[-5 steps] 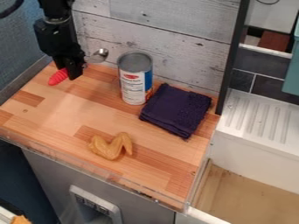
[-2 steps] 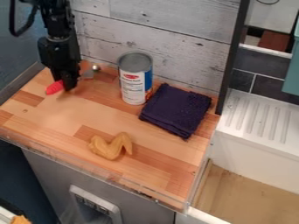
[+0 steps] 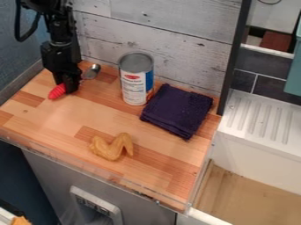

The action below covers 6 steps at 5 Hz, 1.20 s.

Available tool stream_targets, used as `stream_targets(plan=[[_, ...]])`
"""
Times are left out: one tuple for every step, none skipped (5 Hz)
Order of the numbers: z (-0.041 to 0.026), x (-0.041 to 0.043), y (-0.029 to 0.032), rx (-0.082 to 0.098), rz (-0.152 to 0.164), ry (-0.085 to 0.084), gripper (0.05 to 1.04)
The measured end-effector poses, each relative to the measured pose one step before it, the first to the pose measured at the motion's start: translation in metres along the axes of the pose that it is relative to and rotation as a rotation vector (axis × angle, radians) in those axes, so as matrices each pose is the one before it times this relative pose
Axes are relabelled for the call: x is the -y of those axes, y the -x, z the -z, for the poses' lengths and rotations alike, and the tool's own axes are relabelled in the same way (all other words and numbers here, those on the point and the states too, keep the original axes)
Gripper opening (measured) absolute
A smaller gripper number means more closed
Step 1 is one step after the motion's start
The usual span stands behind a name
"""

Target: Déplacer un couillere rouge à coté gauche de la table

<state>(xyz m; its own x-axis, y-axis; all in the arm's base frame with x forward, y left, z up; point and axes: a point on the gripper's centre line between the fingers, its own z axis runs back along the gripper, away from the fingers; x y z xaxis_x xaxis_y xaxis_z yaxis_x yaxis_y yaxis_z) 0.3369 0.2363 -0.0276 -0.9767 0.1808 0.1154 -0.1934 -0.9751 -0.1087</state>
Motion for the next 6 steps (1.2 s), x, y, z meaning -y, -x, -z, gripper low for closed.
stream_targets(plan=[[0.00126,-0.00478,-0.00276,0.0106,-0.0311,-0.0217,0.765],[-0.00099,-0.00445,-0.00338,-0.0015,-0.0107,-0.0099,0.997],[-0.02171,0.00275,-0.00031,-0.0324,-0.0241,0.0253,1.007],[-0.02463,0.0018,-0.00068,-0.0438,-0.0116,0.0216,1.001],[-0.02502,0.00175,-0.0015,-0.0487,0.0,0.031,1.001],[-0.00363,-0.00327,-0.00022,0.0081,-0.0026,-0.0056,1.001]])
